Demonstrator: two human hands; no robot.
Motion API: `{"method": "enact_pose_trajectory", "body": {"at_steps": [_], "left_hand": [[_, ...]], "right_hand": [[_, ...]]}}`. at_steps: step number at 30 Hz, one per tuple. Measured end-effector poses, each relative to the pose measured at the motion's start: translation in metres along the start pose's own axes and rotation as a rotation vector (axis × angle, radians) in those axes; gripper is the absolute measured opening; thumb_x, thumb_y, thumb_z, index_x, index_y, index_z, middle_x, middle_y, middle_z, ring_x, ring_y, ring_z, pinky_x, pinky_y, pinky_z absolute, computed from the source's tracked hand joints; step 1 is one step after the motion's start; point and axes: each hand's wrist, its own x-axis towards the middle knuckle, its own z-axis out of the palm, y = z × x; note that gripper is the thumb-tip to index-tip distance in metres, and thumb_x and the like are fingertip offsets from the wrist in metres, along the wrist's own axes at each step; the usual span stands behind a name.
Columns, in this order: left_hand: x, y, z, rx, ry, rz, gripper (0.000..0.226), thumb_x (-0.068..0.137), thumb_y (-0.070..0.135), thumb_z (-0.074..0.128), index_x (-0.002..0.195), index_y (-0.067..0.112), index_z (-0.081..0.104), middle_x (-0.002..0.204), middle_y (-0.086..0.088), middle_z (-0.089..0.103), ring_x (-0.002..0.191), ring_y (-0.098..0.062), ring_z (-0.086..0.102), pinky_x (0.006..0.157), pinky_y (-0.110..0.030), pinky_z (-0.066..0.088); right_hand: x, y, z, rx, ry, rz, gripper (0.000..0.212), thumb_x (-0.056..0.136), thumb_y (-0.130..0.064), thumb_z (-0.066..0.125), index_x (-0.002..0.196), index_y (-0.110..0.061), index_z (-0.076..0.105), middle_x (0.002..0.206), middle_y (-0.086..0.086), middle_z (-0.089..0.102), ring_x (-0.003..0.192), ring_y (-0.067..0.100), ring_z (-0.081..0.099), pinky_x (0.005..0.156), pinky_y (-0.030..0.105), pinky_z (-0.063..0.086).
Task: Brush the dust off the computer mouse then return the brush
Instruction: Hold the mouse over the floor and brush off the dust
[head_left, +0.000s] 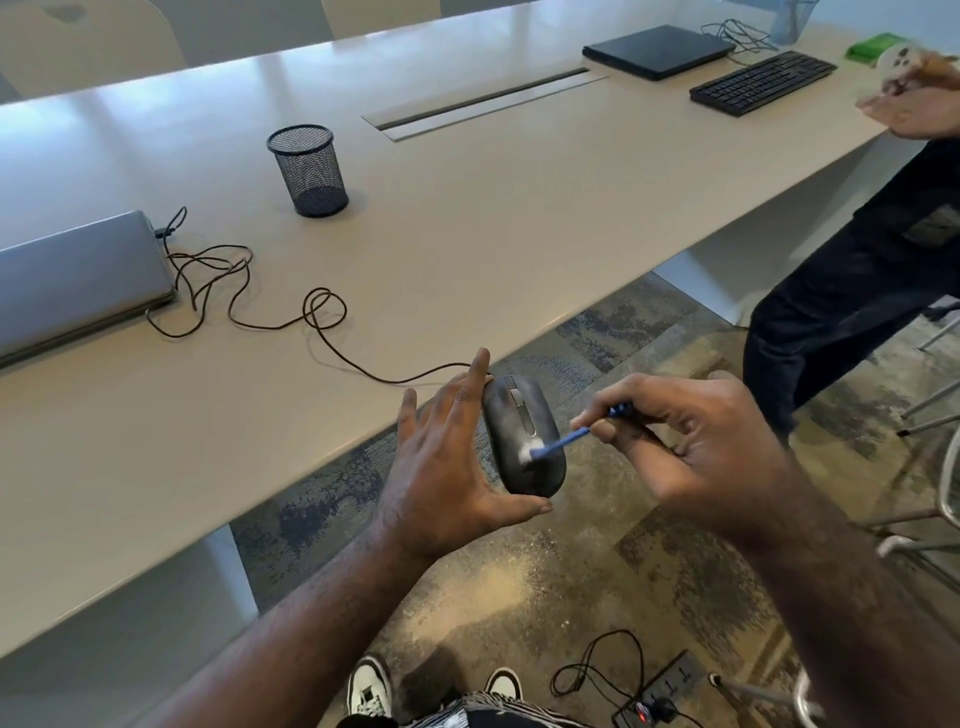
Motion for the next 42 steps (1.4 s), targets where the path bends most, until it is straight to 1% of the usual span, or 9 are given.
{"method": "enact_pose_trajectory", "body": {"at_steps": [6, 11, 19, 24, 27, 31, 33, 38, 42], "left_hand": [[0.000, -0.001, -0.001, -0.066, 0.018, -0.028, 0.141, 0.052, 0.079, 0.073, 0.155, 0.032, -0.011, 0.154, 0.005, 0.033, 0.142, -0.004, 0.022, 0.122, -0.054, 0.000], [0.002, -0.002, -0.004, -0.124, 0.082, -0.061, 0.139, 0.049, 0.078, 0.072, 0.155, 0.034, -0.006, 0.150, 0.003, 0.038, 0.133, -0.007, 0.029, 0.115, -0.059, 0.024], [0.003, -0.005, -0.001, -0.152, 0.087, -0.074, 0.138, 0.048, 0.078, 0.073, 0.156, 0.033, -0.001, 0.145, 0.011, 0.040, 0.133, -0.006, 0.031, 0.114, -0.059, 0.025], [0.006, -0.004, 0.001, -0.151, 0.089, -0.061, 0.139, 0.048, 0.077, 0.075, 0.157, 0.030, 0.001, 0.147, 0.007, 0.041, 0.134, -0.008, 0.033, 0.113, -0.060, 0.026], [0.006, -0.006, 0.000, -0.175, 0.082, -0.061, 0.140, 0.048, 0.077, 0.076, 0.157, 0.030, 0.001, 0.142, 0.015, 0.039, 0.135, -0.008, 0.034, 0.114, -0.060, 0.026], [0.006, -0.007, 0.001, -0.218, 0.067, -0.043, 0.139, 0.049, 0.074, 0.078, 0.156, 0.033, 0.001, 0.145, 0.015, 0.038, 0.138, -0.008, 0.033, 0.115, -0.058, 0.026], [0.006, -0.006, 0.001, -0.230, 0.051, -0.032, 0.138, 0.048, 0.076, 0.078, 0.155, 0.038, -0.001, 0.149, 0.011, 0.038, 0.140, -0.009, 0.032, 0.116, -0.057, 0.025], [0.004, -0.003, 0.001, -0.270, 0.050, 0.008, 0.136, 0.050, 0.076, 0.079, 0.155, 0.038, 0.002, 0.150, 0.011, 0.037, 0.142, -0.011, 0.032, 0.115, -0.059, 0.026], [0.002, -0.009, 0.000, -0.270, 0.071, 0.003, 0.135, 0.051, 0.078, 0.077, 0.156, 0.036, 0.001, 0.152, 0.005, 0.036, 0.142, -0.016, 0.033, 0.115, -0.060, 0.025]], "right_hand": [[-0.002, 0.004, -0.003, 0.020, 0.200, 0.056, 0.015, 0.088, -0.011, 0.070, 0.101, -0.018, 0.075, 0.085, -0.005, 0.074, 0.075, 0.013, 0.071, 0.058, 0.039, 0.061], [-0.012, 0.004, 0.006, 0.054, 0.157, 0.023, 0.015, 0.086, -0.010, 0.071, 0.099, -0.016, 0.076, 0.090, -0.007, 0.076, 0.080, 0.009, 0.072, 0.063, 0.035, 0.061], [-0.018, 0.007, 0.003, 0.118, 0.254, 0.016, 0.014, 0.086, 0.000, 0.072, 0.098, -0.009, 0.075, 0.087, -0.003, 0.076, 0.074, 0.007, 0.072, 0.063, 0.022, 0.059], [-0.015, 0.008, 0.006, 0.118, 0.208, 0.023, 0.013, 0.087, -0.006, 0.071, 0.098, -0.012, 0.076, 0.091, -0.006, 0.076, 0.077, 0.009, 0.072, 0.063, 0.030, 0.061], [-0.016, 0.009, 0.004, 0.119, 0.186, -0.015, 0.008, 0.086, -0.012, 0.068, 0.092, -0.011, 0.074, 0.086, -0.007, 0.075, 0.076, 0.009, 0.071, 0.063, 0.029, 0.059], [-0.011, 0.011, 0.005, 0.099, 0.303, 0.030, 0.016, 0.087, 0.003, 0.069, 0.098, -0.008, 0.073, 0.083, 0.001, 0.074, 0.070, 0.008, 0.070, 0.059, 0.020, 0.058], [-0.003, 0.012, 0.007, 0.070, 0.336, 0.079, 0.019, 0.089, 0.000, 0.068, 0.104, -0.011, 0.074, 0.082, 0.000, 0.073, 0.069, 0.008, 0.070, 0.058, 0.022, 0.059], [0.012, 0.014, 0.014, 0.053, 0.236, 0.152, 0.021, 0.092, -0.016, 0.067, 0.108, -0.027, 0.073, 0.092, -0.009, 0.074, 0.073, 0.005, 0.071, 0.061, 0.033, 0.062], [0.012, 0.009, 0.006, 0.088, 0.185, 0.136, 0.013, 0.091, -0.011, 0.066, 0.097, -0.021, 0.071, 0.086, -0.006, 0.072, 0.069, 0.007, 0.069, 0.057, 0.032, 0.061]]}}
